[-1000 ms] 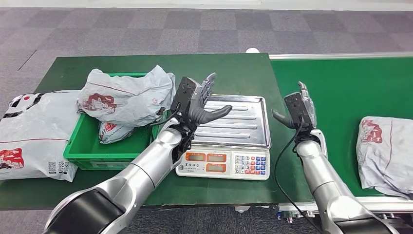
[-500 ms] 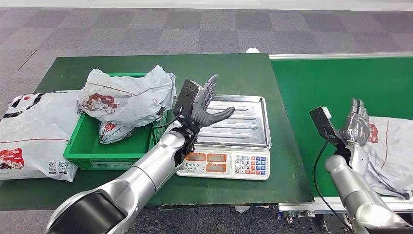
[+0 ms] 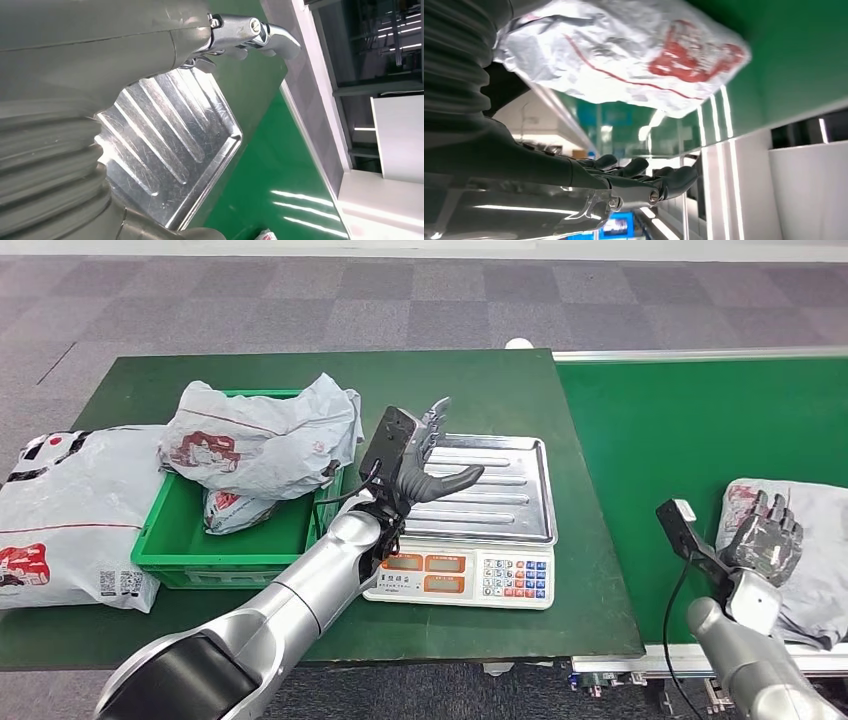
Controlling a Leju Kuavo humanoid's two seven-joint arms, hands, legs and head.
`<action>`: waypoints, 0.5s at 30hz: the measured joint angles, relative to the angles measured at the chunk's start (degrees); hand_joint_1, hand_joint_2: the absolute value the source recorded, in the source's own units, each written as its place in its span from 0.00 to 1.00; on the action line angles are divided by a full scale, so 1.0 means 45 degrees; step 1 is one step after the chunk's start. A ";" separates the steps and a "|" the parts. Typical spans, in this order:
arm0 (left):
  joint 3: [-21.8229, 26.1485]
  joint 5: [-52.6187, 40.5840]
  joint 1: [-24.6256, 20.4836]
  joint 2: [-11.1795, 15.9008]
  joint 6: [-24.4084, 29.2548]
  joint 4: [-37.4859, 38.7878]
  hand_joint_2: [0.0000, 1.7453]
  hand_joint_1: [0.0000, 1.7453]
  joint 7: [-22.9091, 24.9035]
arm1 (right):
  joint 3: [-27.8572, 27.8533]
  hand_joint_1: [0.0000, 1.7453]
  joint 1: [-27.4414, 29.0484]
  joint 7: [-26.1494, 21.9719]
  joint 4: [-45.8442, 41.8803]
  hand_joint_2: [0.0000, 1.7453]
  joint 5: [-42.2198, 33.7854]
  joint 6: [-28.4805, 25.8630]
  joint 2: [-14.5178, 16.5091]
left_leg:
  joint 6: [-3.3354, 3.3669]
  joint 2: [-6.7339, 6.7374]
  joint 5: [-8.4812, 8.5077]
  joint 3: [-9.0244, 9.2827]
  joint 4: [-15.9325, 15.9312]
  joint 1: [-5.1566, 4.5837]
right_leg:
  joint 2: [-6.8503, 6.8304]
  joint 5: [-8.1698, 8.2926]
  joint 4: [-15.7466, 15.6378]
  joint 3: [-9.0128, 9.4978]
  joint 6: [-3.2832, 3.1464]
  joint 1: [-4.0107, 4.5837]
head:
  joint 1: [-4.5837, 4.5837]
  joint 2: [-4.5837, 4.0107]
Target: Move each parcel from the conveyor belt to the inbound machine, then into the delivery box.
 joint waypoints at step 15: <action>0.0391 -0.0791 -0.0024 0.0043 -0.0086 0.0098 1.00 0.00 -0.0085 | -0.0002 0.00 -0.0078 0.4391 0.0683 1.00 0.4401 0.2944 -0.0153 | 0.0000 -0.0002 0.0001 -0.0001 -0.0002 0.0000 | -0.0003 0.0000 0.0000 0.0002 0.0000 0.0000 | 0.0000 0.0000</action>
